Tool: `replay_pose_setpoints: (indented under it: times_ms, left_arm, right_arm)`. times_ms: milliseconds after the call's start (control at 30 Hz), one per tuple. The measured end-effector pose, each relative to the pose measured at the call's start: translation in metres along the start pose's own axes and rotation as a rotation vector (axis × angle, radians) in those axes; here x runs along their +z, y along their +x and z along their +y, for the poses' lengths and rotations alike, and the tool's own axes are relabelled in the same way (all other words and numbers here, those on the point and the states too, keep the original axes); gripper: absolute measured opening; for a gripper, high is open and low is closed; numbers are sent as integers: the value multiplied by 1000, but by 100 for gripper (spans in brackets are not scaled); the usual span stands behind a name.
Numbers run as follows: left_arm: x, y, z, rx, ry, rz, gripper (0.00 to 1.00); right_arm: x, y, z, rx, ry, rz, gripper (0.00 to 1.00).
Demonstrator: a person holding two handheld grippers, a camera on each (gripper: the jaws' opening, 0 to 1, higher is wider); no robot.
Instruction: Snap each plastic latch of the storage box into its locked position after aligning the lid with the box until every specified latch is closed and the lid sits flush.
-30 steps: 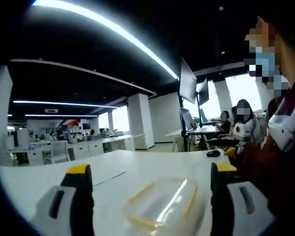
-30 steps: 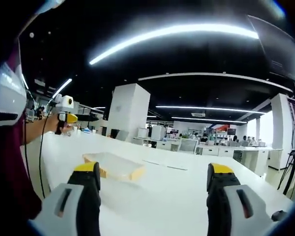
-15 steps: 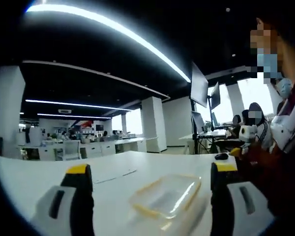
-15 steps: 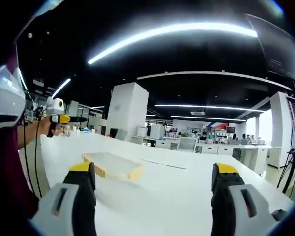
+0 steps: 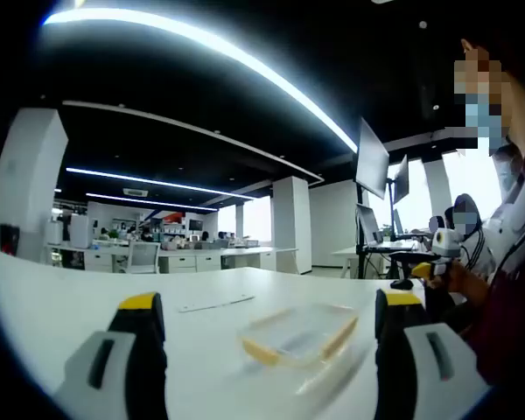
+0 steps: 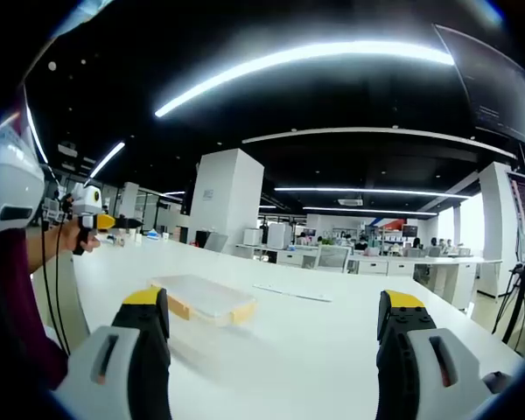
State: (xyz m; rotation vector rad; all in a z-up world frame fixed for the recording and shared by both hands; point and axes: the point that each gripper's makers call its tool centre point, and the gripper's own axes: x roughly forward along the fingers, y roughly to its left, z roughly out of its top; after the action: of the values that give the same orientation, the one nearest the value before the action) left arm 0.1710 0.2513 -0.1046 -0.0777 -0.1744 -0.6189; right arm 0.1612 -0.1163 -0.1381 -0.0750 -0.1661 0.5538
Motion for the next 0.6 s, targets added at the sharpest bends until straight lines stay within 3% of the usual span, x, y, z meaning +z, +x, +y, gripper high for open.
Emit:
replay_pose_setpoints:
  times_ms: [600]
  left_arm:
    - [-9, -16, 5, 40, -22, -11, 100]
  right_arm:
    - [3, -3, 2, 6, 11, -3, 100]
